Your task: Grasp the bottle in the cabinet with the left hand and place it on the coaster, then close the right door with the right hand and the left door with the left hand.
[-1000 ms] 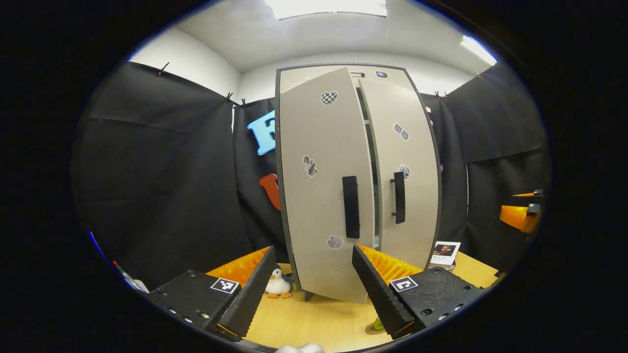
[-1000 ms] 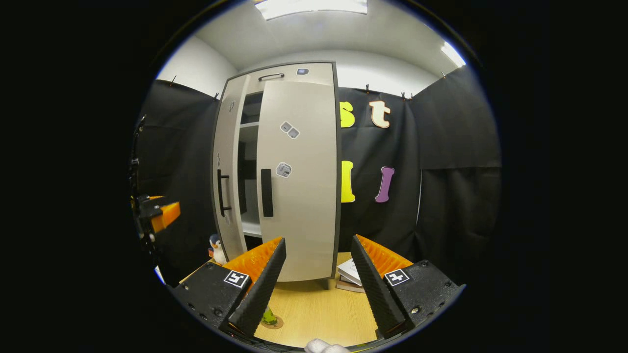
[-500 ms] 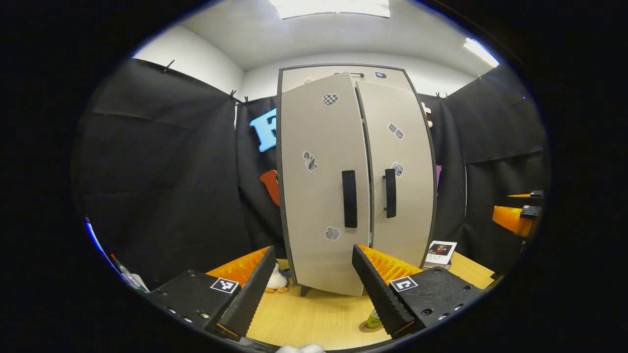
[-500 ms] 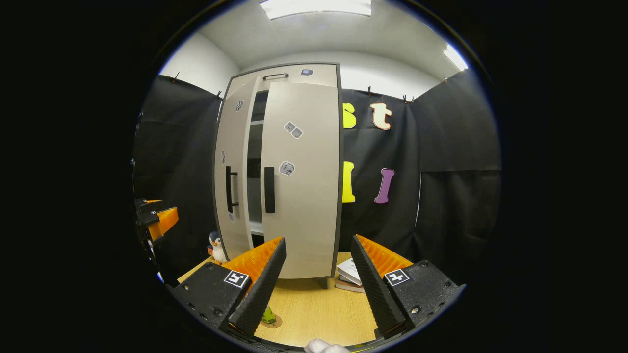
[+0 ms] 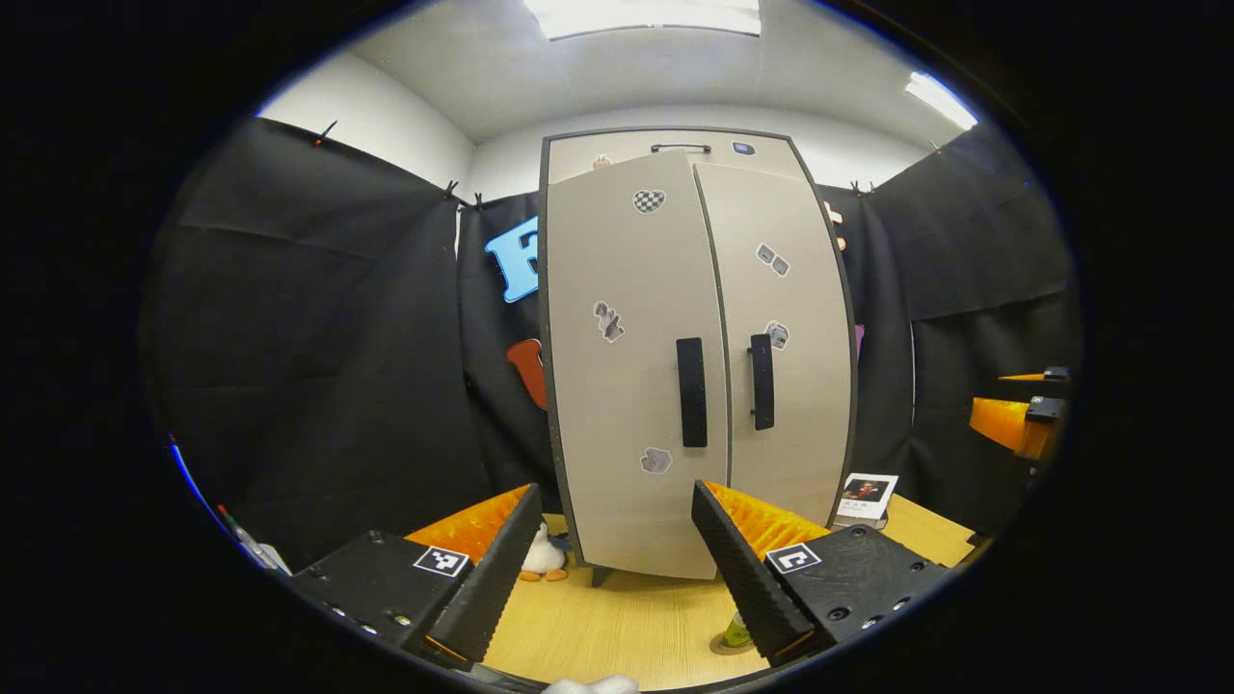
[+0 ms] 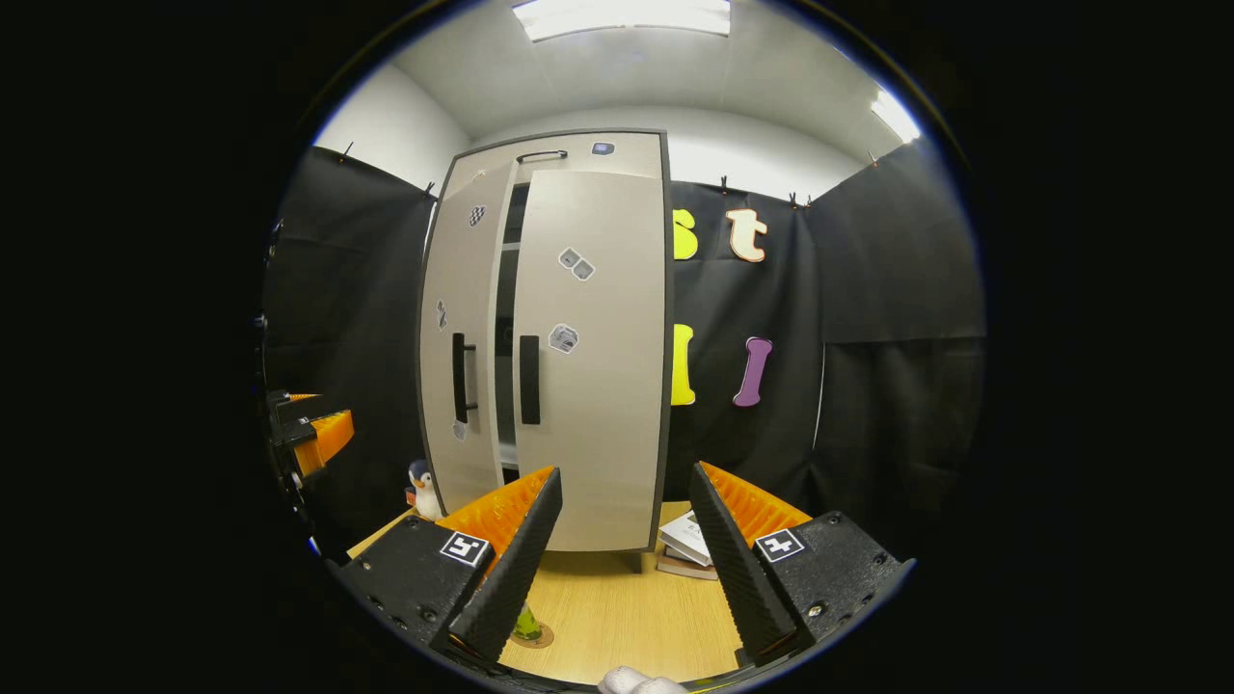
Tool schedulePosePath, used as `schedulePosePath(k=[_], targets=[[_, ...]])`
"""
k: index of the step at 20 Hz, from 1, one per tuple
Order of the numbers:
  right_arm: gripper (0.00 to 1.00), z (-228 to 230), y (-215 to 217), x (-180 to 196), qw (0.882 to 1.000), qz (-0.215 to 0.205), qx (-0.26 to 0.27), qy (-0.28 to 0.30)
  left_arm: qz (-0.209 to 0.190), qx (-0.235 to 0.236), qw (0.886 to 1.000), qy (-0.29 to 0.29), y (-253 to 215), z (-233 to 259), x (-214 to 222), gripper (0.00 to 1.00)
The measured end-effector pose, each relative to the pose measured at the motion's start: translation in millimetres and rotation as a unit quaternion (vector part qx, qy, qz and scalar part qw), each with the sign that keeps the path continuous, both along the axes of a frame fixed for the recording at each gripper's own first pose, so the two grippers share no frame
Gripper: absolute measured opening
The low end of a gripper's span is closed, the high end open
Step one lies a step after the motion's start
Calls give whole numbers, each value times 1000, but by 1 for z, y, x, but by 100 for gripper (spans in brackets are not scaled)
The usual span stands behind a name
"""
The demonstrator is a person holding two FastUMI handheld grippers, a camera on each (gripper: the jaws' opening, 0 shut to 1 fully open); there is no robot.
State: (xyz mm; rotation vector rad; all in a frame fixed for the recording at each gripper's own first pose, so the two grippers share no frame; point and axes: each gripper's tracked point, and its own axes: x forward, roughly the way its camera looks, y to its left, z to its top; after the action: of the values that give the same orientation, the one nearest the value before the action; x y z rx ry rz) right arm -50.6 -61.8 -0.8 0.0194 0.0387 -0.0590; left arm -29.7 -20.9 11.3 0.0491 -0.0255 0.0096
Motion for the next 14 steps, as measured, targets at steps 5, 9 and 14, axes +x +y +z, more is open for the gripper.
schedulePosePath(k=[5, 9, 14], targets=[[82, 1, 3, 0, 1000, -2, 4, -3, -4, 3, 1000, -5, 1, 4, -1, 96], [82, 0, 3, 0, 1000, -4, 4, -3, -9, 6, 1000, -3, 0, 4, 0, 96], [82, -1, 6, 1, 1000, -6, 3, 0, -17, 4, 1000, -5, -1, 5, 2, 96]])
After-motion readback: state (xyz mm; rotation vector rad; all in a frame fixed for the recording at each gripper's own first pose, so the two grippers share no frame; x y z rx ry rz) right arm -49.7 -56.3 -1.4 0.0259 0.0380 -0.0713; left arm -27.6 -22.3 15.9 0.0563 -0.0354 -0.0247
